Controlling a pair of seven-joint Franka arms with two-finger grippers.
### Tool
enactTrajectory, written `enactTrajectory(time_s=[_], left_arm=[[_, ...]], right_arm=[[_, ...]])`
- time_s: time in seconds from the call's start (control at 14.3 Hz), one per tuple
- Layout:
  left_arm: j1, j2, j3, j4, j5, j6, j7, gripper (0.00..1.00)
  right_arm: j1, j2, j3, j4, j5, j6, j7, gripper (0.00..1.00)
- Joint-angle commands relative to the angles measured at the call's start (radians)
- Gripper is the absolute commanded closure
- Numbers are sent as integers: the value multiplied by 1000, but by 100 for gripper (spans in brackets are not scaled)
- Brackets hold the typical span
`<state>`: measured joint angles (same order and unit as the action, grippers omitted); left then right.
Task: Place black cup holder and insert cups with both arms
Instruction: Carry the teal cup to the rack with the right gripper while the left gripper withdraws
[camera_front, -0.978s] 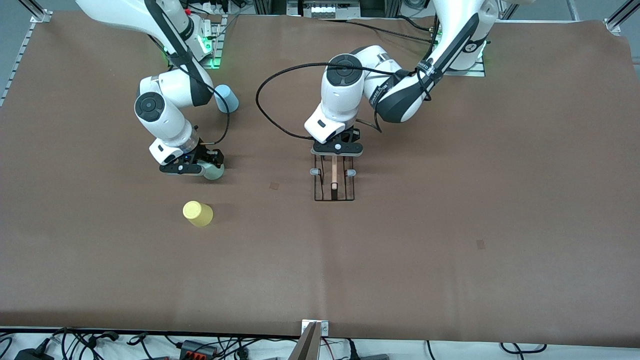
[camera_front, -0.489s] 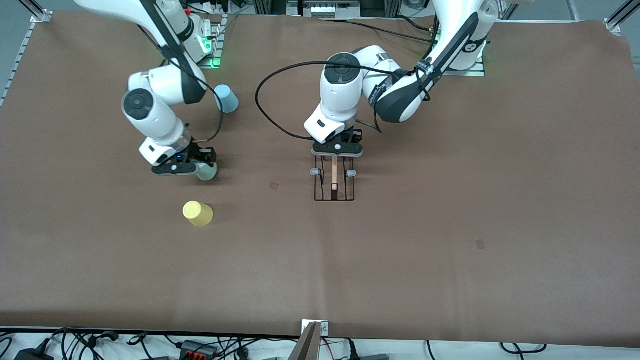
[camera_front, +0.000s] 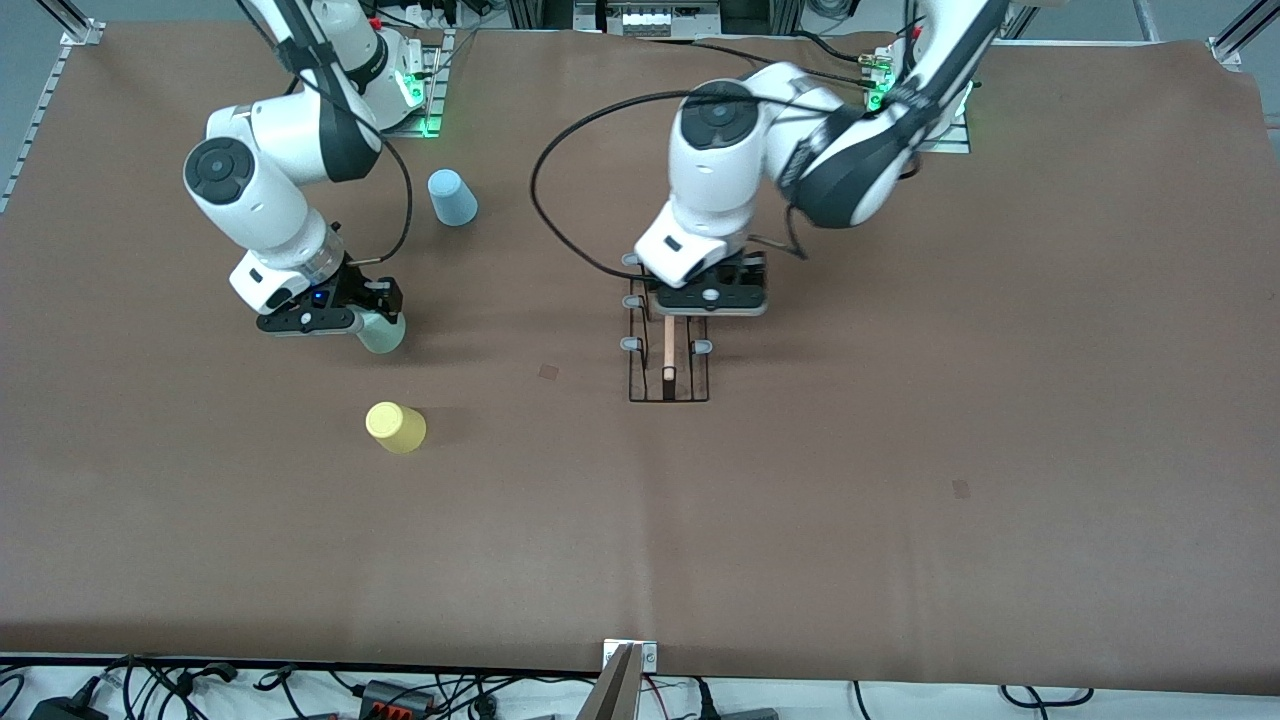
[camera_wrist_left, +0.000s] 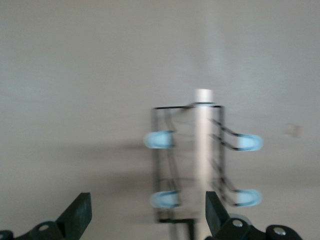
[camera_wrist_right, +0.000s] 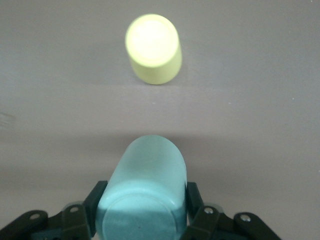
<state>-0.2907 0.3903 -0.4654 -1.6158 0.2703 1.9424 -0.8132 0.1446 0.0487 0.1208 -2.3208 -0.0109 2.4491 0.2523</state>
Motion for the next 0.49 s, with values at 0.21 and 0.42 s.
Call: enactTrajectory(time_s=[0.21,0.42], left_arm=[[188,-77,-9,96,4,-255,342,0],[312,-99,-12,97,3,-264,503,0]], right_arm=[[6,-49,222,245,5,-332,489,98],[99,46,290,360,6,-326,770,98]])
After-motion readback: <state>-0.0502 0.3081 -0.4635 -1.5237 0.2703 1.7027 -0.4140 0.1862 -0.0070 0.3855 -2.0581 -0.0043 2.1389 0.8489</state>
